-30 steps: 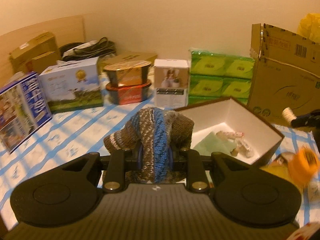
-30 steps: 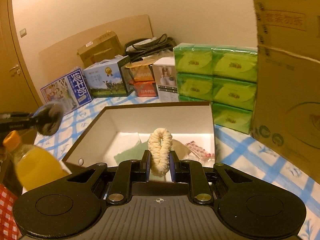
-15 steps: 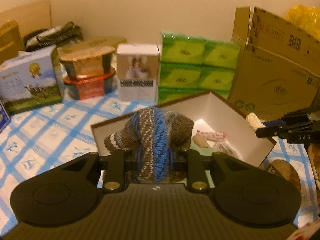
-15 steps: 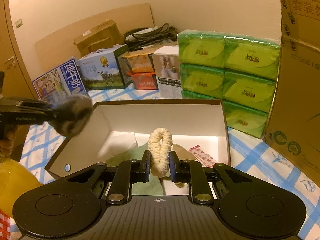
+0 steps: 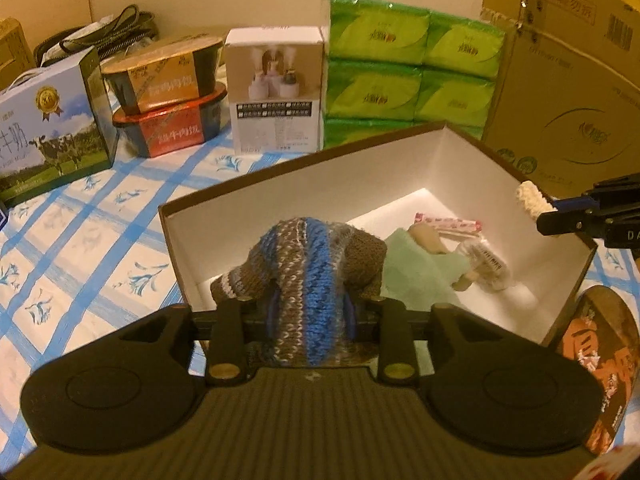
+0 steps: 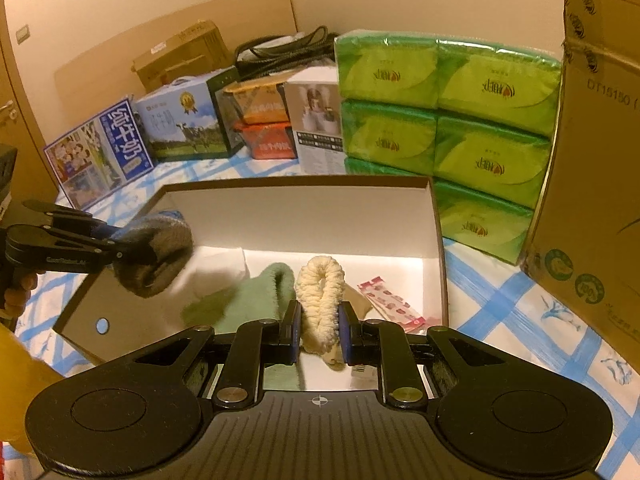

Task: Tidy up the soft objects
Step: 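Lower both items into the box and open both tools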

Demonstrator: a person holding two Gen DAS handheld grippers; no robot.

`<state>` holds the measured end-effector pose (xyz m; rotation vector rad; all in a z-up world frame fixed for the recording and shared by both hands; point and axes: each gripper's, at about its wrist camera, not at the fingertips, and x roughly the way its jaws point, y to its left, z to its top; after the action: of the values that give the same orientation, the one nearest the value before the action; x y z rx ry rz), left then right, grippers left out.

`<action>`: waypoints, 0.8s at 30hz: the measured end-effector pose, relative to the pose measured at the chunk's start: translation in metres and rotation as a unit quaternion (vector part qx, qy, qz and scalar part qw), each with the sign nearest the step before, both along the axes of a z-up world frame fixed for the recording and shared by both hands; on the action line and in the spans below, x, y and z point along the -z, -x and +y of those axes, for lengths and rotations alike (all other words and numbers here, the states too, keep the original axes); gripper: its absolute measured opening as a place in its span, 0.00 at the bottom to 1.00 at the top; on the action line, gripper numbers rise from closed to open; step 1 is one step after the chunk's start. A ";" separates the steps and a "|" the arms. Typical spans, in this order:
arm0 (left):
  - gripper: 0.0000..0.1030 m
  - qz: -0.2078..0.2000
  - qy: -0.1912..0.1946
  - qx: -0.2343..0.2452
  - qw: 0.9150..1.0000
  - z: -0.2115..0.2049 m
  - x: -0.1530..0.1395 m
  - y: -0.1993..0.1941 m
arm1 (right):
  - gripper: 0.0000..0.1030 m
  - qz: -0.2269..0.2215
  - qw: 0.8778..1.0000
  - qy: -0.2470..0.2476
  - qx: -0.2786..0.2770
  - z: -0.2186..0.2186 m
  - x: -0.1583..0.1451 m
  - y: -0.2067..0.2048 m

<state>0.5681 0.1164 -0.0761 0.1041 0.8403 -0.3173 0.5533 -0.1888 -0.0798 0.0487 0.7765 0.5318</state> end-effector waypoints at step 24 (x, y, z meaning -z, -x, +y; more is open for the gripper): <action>0.45 0.010 -0.001 -0.011 1.000 0.010 0.000 0.008 | 0.54 0.043 0.999 -0.006 -0.022 -0.002 0.011 -0.012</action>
<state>0.5601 0.1267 -0.0757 0.0942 0.8617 -0.2975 0.5649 -0.1905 -0.0912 0.0666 0.8597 0.5799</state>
